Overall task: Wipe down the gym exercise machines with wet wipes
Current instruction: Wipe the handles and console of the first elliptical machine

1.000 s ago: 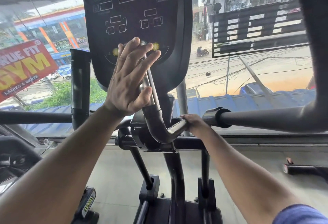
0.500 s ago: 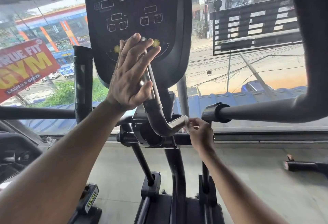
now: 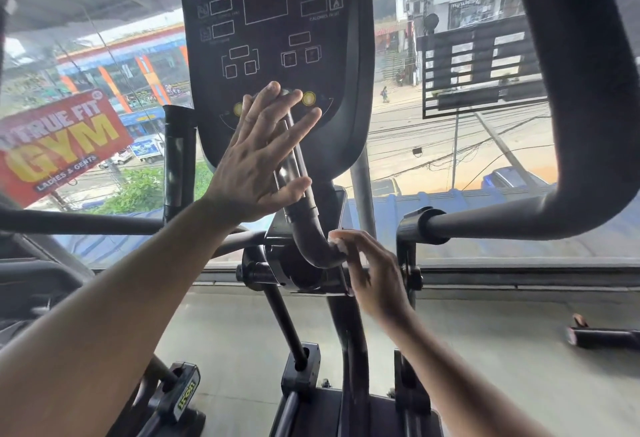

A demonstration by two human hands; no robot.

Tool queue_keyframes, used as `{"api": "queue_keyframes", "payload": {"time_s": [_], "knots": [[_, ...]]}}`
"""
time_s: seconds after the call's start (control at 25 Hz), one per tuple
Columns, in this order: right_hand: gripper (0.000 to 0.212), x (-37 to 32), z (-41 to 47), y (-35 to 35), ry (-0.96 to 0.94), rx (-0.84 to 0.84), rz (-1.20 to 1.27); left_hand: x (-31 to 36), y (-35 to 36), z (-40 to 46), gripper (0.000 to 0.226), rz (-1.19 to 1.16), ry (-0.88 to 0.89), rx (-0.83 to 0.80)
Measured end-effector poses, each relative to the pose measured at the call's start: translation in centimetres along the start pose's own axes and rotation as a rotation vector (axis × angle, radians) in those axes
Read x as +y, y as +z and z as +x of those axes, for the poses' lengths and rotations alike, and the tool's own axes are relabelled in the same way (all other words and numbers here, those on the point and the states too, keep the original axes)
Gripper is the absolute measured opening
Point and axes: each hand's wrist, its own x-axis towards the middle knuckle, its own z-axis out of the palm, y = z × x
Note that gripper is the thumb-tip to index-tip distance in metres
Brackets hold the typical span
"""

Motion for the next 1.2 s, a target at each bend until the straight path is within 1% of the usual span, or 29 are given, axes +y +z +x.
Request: {"api": "queue_keyframes", "payload": {"time_s": [0.04, 0.16, 0.2, 0.24, 0.32, 0.4, 0.44, 0.52, 0.56, 0.64, 0.68, 0.76, 0.84, 0.88, 0.92, 0.96, 1.0, 1.04, 1.12, 1.16, 1.2], "knots": [[0.022, 1.6, 1.2, -0.5, 0.025, -0.1, -0.068, 0.1, -0.3, 0.0, 0.079, 0.012, -0.005, -0.02], [0.027, 5.8, 5.1, -1.6, 0.3, -0.461, -0.263, 0.3, -1.1, 0.0, 0.083, 0.061, -0.013, -0.068], [0.028, 6.8, 6.1, -1.6, 0.364, -0.545, -0.308, 0.4, -1.4, 0.0, 0.083, 0.076, -0.015, -0.084], [0.028, 7.2, 6.7, -1.6, 0.407, -0.591, -0.337, 0.5, -1.6, 0.0, 0.083, 0.092, -0.019, -0.1], [0.025, 7.0, 7.5, -1.8, 0.449, -0.637, -0.298, 0.8, -2.0, 0.0, 0.084, 0.131, -0.024, -0.128], [0.023, 4.8, 8.1, -1.7, 0.46, -0.668, -0.177, 1.1, -2.3, 0.1, 0.085, 0.161, -0.024, -0.151], [0.023, 3.3, 8.5, -1.5, 0.454, -0.726, -0.091, 1.1, -2.5, 0.1, 0.085, 0.172, -0.025, -0.155], [0.023, -0.1, 9.8, -1.0, 0.467, -0.91, 0.067, 1.2, -2.7, 0.1, 0.084, 0.182, -0.021, -0.159], [0.019, -1.3, 10.5, -0.6, 0.481, -1.001, 0.155, 1.2, -2.7, 0.1, 0.084, 0.185, -0.02, -0.165], [0.018, -2.7, 11.9, -0.1, 0.546, -1.157, 0.418, 1.2, -2.8, 0.1, 0.083, 0.195, -0.025, -0.174], [0.019, -3.1, 12.2, 0.0, 0.605, -1.197, 0.581, 1.2, -2.8, 0.1, 0.083, 0.203, -0.028, -0.177], [0.018, -3.1, 12.3, 0.2, 0.652, -1.168, 0.794, 1.2, -2.7, 0.0, 0.083, 0.215, -0.032, -0.183], [0.017, -2.5, 11.9, 0.3, 0.631, -1.11, 0.843, 1.1, -2.8, 0.0, 0.083, 0.223, -0.024, -0.189], [0.017, -2.7, 12.0, 0.2, 0.62, -1.112, 0.83, 1.0, -2.8, 0.1, 0.083, 0.224, -0.02, -0.192], [0.018, -2.8, 12.2, 0.1, 0.608, -1.159, 0.804, 1.0, -2.8, 0.2, 0.083, 0.226, -0.016, -0.196], [0.021, -3.4, 12.4, -0.2, 0.598, -1.243, 0.748, 1.0, -2.8, 0.2, 0.083, 0.23, -0.014, -0.199], [0.026, -4.1, 12.5, -0.4, 0.589, -1.319, 0.652, 1.1, -2.8, 0.2, 0.083, 0.235, -0.013, -0.205], [0.031, -4.9, 12.6, -0.7, 0.569, -1.36, 0.493, 1.0, -2.9, 0.1, 0.082, 0.237, -0.01, -0.212], [0.036, -6.0, 12.7, -0.9, 0.477, -1.343, 0.114, 1.1, -3.1, 0.0, 0.081, 0.229, -0.007, -0.217], [0.036, -6.0, 12.5, -0.8, 0.426, -1.293, -0.058, 1.1, -3.3, 0.0, 0.08, 0.22, -0.01, -0.218], [0.036, -5.7, 12.1, -0.9, 0.36, -1.208, -0.206, 1.2, -3.2, 0.1, 0.08, 0.211, -0.012, -0.224]]}}
